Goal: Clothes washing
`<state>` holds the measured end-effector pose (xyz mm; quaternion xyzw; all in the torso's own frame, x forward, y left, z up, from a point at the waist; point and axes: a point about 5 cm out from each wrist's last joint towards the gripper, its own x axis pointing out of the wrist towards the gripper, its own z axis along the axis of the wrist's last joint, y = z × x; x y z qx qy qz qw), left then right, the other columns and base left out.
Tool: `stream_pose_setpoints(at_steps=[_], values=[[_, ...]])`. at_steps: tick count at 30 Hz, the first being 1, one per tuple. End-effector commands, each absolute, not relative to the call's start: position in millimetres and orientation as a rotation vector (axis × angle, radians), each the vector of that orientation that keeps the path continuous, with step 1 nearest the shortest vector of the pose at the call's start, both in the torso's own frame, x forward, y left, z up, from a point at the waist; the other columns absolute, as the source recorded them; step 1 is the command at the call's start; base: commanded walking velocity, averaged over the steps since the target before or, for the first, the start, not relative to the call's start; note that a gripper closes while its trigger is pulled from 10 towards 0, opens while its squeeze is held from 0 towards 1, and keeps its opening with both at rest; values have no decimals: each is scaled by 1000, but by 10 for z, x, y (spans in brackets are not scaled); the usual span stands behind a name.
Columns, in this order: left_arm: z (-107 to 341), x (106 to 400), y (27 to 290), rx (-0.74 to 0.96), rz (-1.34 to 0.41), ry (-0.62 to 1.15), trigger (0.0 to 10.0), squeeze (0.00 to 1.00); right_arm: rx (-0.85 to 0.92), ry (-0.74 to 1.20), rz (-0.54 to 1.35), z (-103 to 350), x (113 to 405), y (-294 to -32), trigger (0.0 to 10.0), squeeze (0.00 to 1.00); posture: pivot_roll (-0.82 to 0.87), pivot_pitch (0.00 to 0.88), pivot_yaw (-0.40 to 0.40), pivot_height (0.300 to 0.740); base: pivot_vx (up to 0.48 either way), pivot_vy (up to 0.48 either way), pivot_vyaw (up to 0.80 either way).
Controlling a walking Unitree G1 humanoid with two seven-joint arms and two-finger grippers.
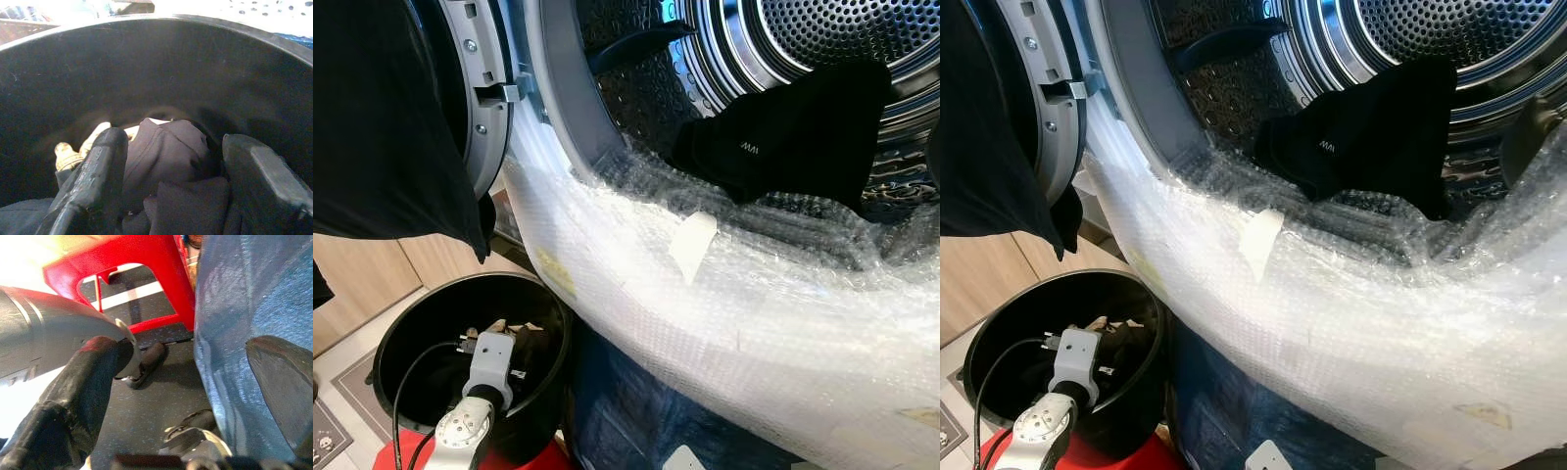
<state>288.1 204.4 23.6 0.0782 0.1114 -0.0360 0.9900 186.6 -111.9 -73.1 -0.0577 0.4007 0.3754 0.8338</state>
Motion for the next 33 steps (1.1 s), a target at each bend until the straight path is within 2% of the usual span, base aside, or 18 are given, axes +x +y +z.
stream_pose_setpoints(at_steps=[1,3,12,18,19,26,31,33], values=[[-11,2695,2012,139,-80,344,10000,0,-121,881,716,-767,1848,-1203,10000,0,38,83,-43,740,0,0,0],[-8,2695,2010,141,-81,341,10000,0,-142,906,644,-797,1834,-1275,10000,0,38,83,-43,740,0,0,0],[169,2700,2179,138,-5,237,10000,0,-122,927,575,-839,1769,-1318,10000,0,42,76,-48,740,0,0,0],[498,2649,2420,131,68,107,10000,0,-110,942,539,-855,1749,-1365,10000,0,52,65,-38,740,0,0,0],[660,2506,2574,106,129,58,10000,0,-105,938,512,-852,1762,-1377,10000,0,68,67,-40,740,0,0,0],[979,2500,2763,37,213,-15,10000,0,-129,948,539,-854,1766,-1329,10000,0,107,59,-48,740,0,0,0],[1111,2591,2816,20,220,43,10000,0,-134,932,543,-829,1820,-1294,10000,0,103,52,-43,740,0,0,0],[1036,2656,2866,43,220,175,10000,0,-130,928,537,-822,1836,-1287,10000,0,107,44,-39,740,0,0,0]])
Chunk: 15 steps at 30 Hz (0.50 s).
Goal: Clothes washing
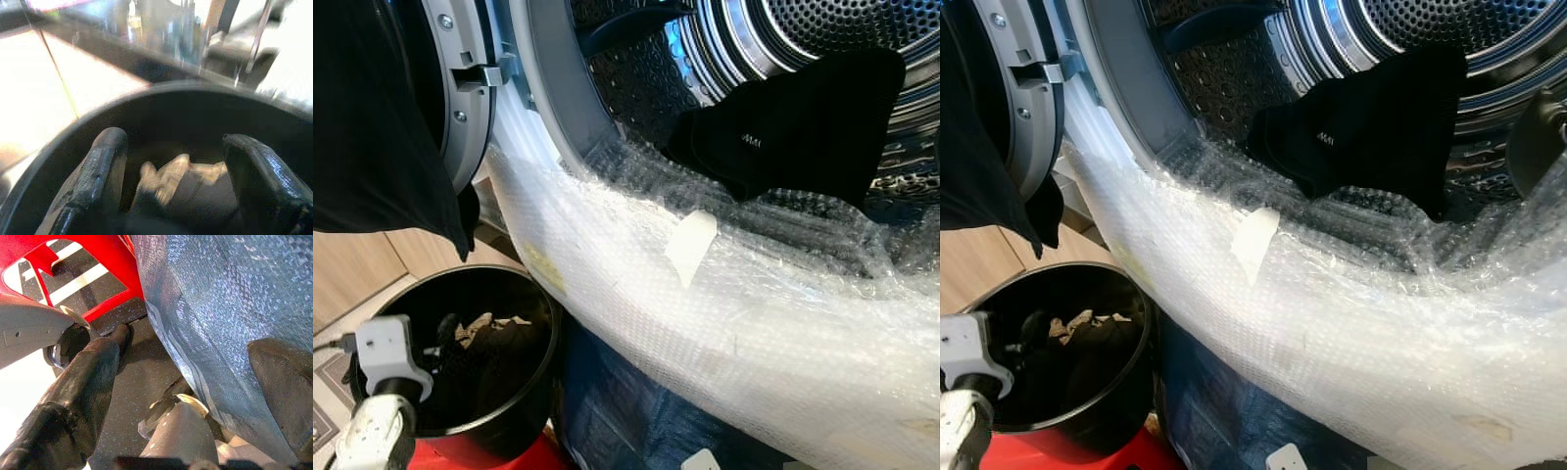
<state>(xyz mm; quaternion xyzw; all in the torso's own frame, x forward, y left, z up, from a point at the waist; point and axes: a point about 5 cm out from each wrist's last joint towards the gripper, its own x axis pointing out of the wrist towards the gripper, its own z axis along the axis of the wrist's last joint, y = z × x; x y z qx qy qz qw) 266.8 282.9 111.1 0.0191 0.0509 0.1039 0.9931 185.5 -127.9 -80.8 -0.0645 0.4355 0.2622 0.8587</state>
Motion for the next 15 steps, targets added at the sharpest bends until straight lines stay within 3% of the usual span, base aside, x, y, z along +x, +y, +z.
stream_pose_setpoints(at_steps=[1,8,9,15], values=[[1031,2715,2826,11,180,195,10000,0,-132,928,533,-822,1839,-1286,10000,0,106,41,-37,740,0,0,0],[1030,2790,2812,-8,189,250,10000,0,-135,932,531,-825,1836,-1287,10000,0,106,40,-38,740,0,0,0],[1058,2912,2704,18,92,294,10000,1000,-127,931,523,-820,1846,-1298,10000,0,92,42,-31,740,0,0,0],[1099,3067,2682,73,54,364,10000,1000,-115,930,507,-816,1857,-1319,10000,0,96,45,-36,740,0,0,0]])
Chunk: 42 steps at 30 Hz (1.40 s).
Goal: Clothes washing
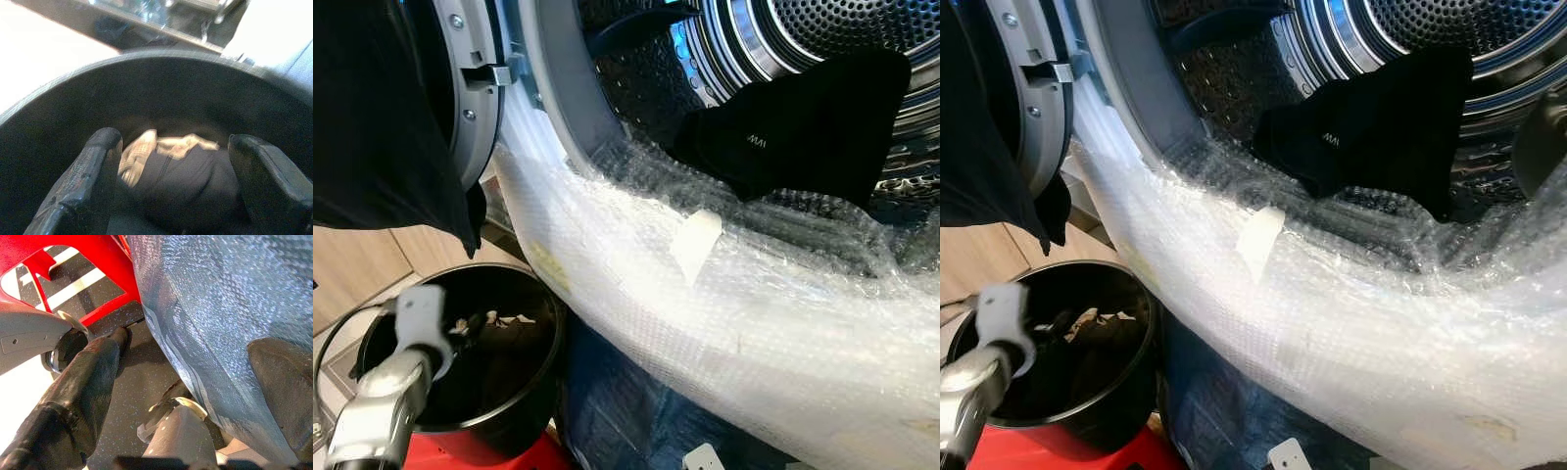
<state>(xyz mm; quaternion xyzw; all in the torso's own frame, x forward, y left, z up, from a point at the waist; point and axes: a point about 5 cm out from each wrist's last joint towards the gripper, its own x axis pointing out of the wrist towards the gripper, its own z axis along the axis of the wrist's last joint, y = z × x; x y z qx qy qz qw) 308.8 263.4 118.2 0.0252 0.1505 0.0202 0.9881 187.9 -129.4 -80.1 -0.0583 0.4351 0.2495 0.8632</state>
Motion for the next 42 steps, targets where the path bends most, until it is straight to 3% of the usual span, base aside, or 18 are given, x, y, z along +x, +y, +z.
stream_pose_setpoints(at_steps=[1,15,20,42], values=[[1103,3085,2694,79,58,371,10000,1000,-115,931,506,-817,1856,-1320,10000,0,96,45,-36,740,0,0,0],[1035,3121,2742,111,31,500,10000,1000,-160,926,546,-812,1861,-1307,10000,0,104,46,-41,740,0,0,0],[923,3001,2707,38,-9,582,10000,1000,-152,940,548,-831,1825,-1288,10000,0,115,51,-41,740,0,0,0],[959,2792,2932,157,-5,683,10000,1000,-156,939,551,-829,1828,-1286,10000,0,117,69,-30,740,0,0,0]])
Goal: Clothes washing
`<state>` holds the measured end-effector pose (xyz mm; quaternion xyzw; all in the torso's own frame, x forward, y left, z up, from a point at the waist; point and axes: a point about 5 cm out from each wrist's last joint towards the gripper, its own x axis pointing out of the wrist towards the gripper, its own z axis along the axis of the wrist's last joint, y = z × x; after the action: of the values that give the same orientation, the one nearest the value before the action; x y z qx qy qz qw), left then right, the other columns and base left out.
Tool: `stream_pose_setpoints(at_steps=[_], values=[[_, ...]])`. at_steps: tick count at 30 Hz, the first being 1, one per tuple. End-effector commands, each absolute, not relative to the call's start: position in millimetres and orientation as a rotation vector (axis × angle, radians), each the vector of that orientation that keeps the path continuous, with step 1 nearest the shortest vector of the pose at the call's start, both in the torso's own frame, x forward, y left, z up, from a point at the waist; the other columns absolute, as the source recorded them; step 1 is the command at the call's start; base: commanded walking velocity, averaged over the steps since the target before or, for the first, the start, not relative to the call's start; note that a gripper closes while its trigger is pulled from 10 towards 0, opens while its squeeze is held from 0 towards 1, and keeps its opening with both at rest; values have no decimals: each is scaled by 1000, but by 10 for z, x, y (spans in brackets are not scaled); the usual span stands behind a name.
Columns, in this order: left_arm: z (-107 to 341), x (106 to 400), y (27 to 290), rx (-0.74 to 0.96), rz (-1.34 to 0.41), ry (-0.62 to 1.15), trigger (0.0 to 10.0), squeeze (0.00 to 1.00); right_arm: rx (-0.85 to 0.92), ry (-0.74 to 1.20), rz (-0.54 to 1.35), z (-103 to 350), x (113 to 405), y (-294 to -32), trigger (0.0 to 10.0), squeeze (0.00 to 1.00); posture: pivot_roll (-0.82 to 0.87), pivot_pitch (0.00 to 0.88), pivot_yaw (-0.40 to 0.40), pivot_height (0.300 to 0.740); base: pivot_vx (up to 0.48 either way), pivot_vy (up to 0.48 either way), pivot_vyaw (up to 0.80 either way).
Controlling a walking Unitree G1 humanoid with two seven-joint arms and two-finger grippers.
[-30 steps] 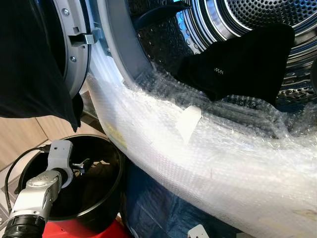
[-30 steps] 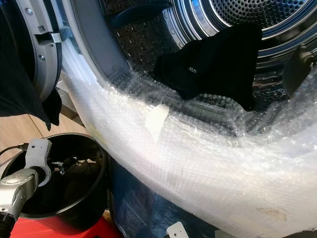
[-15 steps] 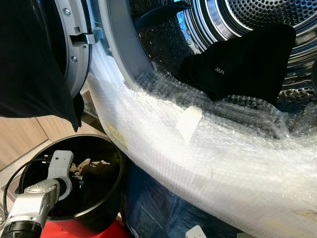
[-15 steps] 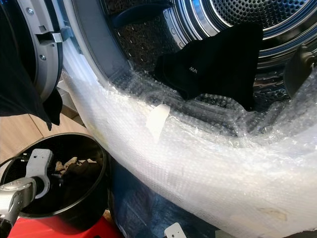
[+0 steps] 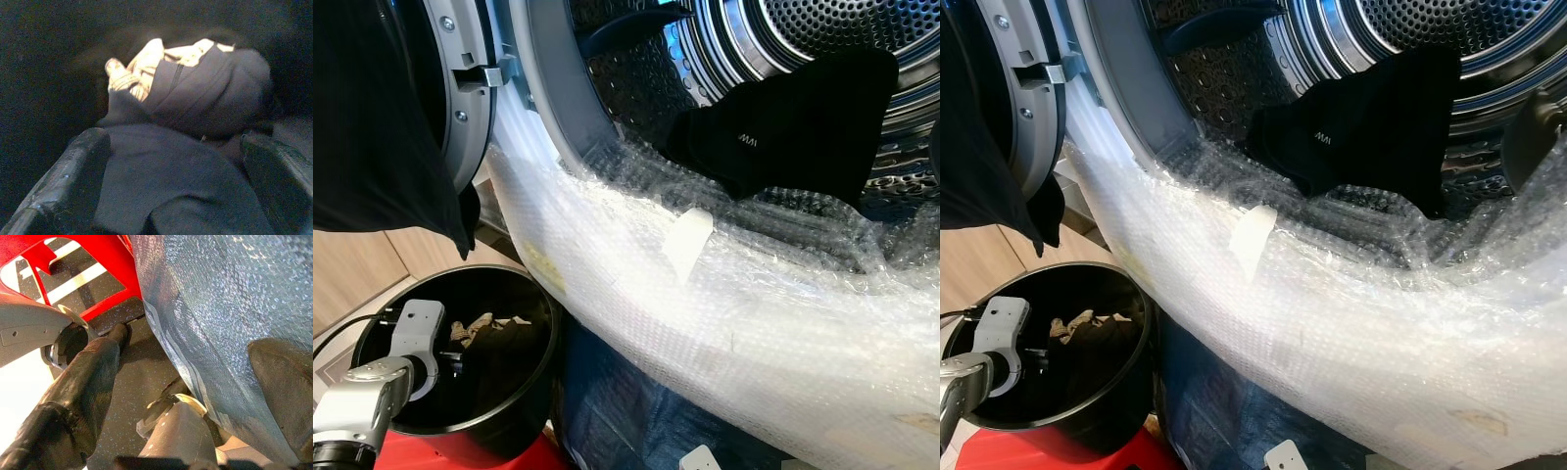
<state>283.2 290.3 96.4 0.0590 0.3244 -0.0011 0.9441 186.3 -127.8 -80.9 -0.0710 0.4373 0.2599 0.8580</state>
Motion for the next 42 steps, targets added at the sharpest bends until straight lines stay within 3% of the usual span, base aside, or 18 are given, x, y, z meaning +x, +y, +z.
stream_pose_setpoints(at_steps=[1,8,10,13,14,15,27,32,37,39,42], values=[[959,2772,2960,170,1,689,10000,1000,-157,939,551,-831,1826,-1287,10000,0,117,69,-30,740,0,0,0],[861,2653,2970,192,-71,752,10000,1000,-164,948,564,-846,1791,-1282,10000,0,125,66,-33,740,0,0,0],[818,2627,2995,314,-65,765,10000,1000,-165,949,570,-847,1787,-1279,10000,0,128,67,-35,740,0,0,0],[793,2623,2994,325,-66,771,10000,1000,-174,949,579,-847,1787,-1275,10000,0,128,67,-35,740,0,0,0],[777,2638,2972,337,-60,769,10000,369,-178,947,581,-844,1793,-1276,10000,0,124,64,-35,740,0,0,0],[775,2653,2951,330,-58,761,10000,0,-180,945,580,-842,1797,-1275,10000,0,124,64,-35,740,0,0,0],[786,2841,2678,-21,-85,645,10000,0,-203,930,602,-824,1829,-1250,10000,0,106,71,-37,740,0,0,0],[729,2829,2621,-150,-117,694,10000,0,-218,940,623,-836,1802,-1259,10000,0,111,70,-41,740,0,0,0],[596,2688,2611,-40,-205,789,10000,0,-232,941,635,-840,1794,-1259,10000,0,103,57,-35,740,0,0,0],[592,2628,2692,121,-255,820,10000,0,-234,941,637,-840,1792,-1257,10000,0,110,46,-35,740,0,0,0],[610,2625,2745,223,-268,819,10000,0,-240,942,644,-841,1789,-1251,10000,0,115,38,-34,740,0,0,0]])
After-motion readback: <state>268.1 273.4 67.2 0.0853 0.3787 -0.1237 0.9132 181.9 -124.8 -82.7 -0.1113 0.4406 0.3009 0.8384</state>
